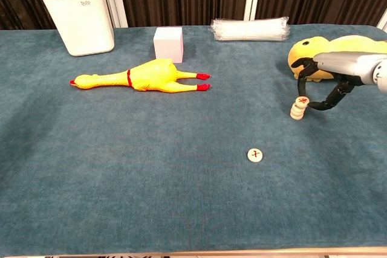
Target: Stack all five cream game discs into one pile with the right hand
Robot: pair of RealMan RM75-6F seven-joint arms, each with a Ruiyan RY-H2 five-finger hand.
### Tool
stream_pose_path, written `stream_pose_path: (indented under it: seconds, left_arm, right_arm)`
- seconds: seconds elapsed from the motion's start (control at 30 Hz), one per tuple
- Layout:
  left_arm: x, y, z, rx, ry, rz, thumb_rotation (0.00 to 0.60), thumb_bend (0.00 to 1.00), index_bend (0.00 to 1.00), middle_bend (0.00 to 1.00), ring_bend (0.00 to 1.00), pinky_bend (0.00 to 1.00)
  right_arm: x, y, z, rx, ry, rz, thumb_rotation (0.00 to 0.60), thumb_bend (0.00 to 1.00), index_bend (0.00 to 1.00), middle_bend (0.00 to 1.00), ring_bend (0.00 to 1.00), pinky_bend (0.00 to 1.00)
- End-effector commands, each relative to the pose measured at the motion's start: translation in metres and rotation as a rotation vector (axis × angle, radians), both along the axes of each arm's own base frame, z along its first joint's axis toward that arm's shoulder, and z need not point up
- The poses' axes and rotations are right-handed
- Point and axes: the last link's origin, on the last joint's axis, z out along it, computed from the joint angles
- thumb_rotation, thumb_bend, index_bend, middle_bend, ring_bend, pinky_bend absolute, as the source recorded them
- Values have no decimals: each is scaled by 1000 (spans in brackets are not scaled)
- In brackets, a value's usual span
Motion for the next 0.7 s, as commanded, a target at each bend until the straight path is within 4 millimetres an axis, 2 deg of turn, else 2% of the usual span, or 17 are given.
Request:
stream_pose_path:
  seconds: [0.03,0.7]
  left_arm:
    - [0,0,0,0,0,0,600,169,49,0,0,65]
    - [0,0,0,1,3,1,600,169,49,0,0,63]
  right_arm:
    - [1,-1,-1,-1,-3,-2,600,469,546,0,0,86]
    - [1,-2,-3,1,-2,-6,600,469,546,0,0,87]
